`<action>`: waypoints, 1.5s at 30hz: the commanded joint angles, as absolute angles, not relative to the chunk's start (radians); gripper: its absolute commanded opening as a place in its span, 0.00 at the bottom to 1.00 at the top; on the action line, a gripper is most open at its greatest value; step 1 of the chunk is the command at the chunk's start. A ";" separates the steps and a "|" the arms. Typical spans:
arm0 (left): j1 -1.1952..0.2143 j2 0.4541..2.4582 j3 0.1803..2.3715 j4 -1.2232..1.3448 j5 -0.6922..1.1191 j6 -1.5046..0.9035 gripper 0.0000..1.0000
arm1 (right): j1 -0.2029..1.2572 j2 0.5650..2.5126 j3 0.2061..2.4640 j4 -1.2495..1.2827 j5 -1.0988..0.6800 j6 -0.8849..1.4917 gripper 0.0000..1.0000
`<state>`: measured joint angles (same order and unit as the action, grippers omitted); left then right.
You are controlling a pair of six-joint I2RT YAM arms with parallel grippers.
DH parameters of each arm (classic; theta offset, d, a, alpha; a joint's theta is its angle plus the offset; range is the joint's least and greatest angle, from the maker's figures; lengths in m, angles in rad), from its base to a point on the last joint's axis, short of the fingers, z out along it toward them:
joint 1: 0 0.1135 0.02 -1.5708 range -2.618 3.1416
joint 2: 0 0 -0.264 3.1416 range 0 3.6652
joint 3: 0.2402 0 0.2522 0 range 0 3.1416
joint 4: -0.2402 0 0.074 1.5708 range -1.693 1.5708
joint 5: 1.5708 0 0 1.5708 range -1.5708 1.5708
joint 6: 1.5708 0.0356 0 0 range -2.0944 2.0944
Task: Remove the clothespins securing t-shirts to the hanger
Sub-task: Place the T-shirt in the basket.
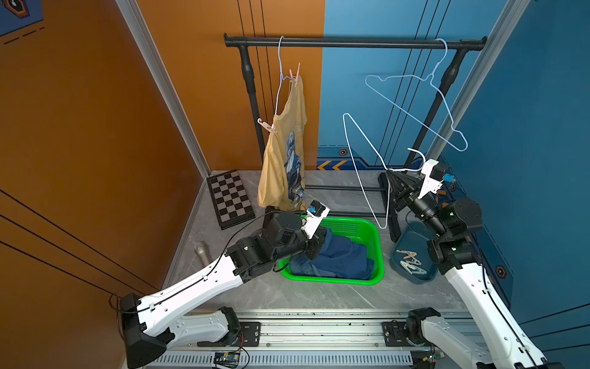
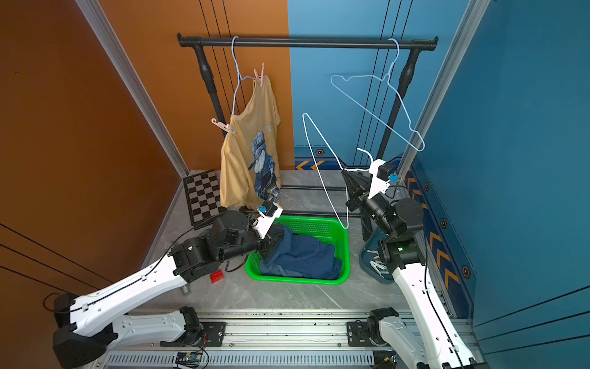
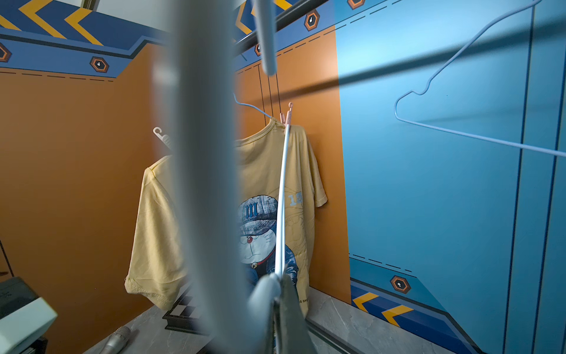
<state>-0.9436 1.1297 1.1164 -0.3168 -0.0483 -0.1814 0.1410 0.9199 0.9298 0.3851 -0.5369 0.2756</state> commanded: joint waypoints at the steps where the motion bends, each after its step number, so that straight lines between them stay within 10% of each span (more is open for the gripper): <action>1: -0.895 1.158 1.111 -0.442 -0.176 -0.194 0.00 | 0.126 0.889 0.911 0.368 -0.578 0.298 0.00; 23: -0.776 1.583 1.078 -0.474 0.072 -0.176 0.00 | 0.124 0.792 0.866 0.185 -0.607 0.239 0.00; 36: -0.757 1.325 1.140 -0.601 -0.048 -0.130 0.81 | 0.128 0.722 0.885 -0.073 -0.589 0.166 0.00; 45: -0.845 1.254 1.265 -0.701 -0.237 0.096 0.85 | 0.195 0.706 0.979 -0.381 -0.462 0.128 0.00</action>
